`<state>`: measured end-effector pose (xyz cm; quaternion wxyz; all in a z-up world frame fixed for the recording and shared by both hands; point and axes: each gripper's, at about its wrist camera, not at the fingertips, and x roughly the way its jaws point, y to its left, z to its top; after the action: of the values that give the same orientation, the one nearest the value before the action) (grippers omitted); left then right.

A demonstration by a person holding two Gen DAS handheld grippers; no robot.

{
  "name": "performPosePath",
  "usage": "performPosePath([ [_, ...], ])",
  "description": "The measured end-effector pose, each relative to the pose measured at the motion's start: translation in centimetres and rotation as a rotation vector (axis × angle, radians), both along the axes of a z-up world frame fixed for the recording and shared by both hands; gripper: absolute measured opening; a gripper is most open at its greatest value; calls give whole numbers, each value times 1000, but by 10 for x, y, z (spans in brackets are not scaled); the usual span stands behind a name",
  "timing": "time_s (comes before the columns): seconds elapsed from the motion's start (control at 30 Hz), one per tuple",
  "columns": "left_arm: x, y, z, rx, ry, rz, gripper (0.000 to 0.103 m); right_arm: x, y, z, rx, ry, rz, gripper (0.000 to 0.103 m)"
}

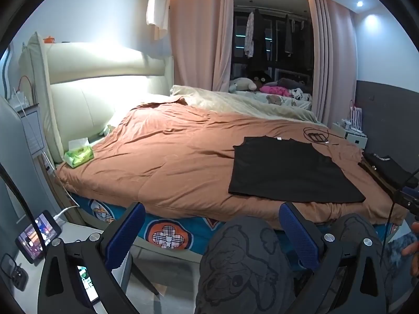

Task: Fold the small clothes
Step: 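Move both tools toward the black shirt lying on the bed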

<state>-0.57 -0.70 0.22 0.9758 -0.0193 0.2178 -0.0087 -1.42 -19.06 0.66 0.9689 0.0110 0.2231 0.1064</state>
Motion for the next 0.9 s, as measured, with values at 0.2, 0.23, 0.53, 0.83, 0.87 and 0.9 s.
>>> performPosePath([
  [0.2,-1,0,1,0,-7,0,103,1,-2,-1,-11,-6,6,103],
  [0.23,-2,0,1,-1,-8,-2,103,1,-2,-1,-9,-4,8,103],
  [0.53,-5,1,4,-7,-16,-12,103,-1,-2,-1,-9,-3,10,103],
  [0.83,-9,-1,5,-9,-26,-19,103,-3,-1,0,-21,-8,-3,103],
  [0.87,-10,-1,5,-10,-27,-19,103,-4,-1,0,-23,-9,-7,103],
  [0.9,-10,-1,6,-10,-29,-16,103,-4,0,1,-25,-10,-8,103],
])
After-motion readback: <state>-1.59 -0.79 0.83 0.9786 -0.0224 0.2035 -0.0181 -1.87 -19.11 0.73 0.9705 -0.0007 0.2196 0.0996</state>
